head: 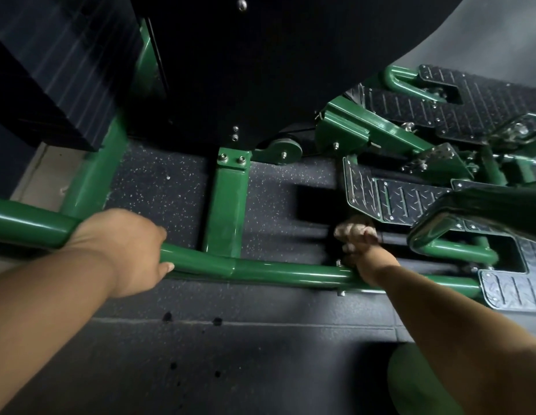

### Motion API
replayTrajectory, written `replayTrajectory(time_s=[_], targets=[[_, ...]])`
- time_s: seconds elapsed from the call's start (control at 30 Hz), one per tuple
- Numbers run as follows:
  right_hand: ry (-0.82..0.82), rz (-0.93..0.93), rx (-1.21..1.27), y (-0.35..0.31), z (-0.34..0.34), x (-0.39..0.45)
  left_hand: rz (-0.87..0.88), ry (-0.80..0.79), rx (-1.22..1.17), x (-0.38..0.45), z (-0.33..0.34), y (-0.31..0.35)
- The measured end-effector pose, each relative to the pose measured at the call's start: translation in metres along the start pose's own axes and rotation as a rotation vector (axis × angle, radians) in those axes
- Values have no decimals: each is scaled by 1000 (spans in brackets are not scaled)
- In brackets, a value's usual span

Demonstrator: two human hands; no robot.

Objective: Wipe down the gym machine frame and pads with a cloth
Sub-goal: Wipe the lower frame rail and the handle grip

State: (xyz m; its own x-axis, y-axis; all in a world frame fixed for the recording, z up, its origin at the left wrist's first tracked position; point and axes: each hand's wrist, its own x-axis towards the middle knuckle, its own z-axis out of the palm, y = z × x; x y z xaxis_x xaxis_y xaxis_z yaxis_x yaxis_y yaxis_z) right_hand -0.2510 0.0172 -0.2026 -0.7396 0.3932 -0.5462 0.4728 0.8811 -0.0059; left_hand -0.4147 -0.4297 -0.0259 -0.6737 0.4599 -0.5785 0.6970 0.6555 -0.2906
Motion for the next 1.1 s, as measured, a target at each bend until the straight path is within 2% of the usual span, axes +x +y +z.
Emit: replayTrajectory(time_s=[0.17, 0.3, 0.37, 0.43, 0.6, 0.77, 0.9, 1.1], targets=[[-42, 44, -21, 26, -5, -35, 2, -1, -23, -1, 1, 0], [113, -51, 0, 32, -3, -52, -4, -2, -1, -4, -3, 2], [139, -113, -17, 27, 2, -61, -19, -13, 4, -6, -5, 2], [123, -127, -70, 34, 7, -66, -21, -23, 3, -8, -7, 3], [-1, 4, -122, 65, -6, -77, -54, -100, -25, -6, -13, 5], [-50, -69, -159, 47, 8, -83, -70, -149, -9, -5, -22, 16], [-63, 14, -168, 46, -10, -87, -102, -160, 14, -8, -23, 22], [-228, 87, -201, 33, -25, -73, -93, -148, 1, -11, -19, 17]])
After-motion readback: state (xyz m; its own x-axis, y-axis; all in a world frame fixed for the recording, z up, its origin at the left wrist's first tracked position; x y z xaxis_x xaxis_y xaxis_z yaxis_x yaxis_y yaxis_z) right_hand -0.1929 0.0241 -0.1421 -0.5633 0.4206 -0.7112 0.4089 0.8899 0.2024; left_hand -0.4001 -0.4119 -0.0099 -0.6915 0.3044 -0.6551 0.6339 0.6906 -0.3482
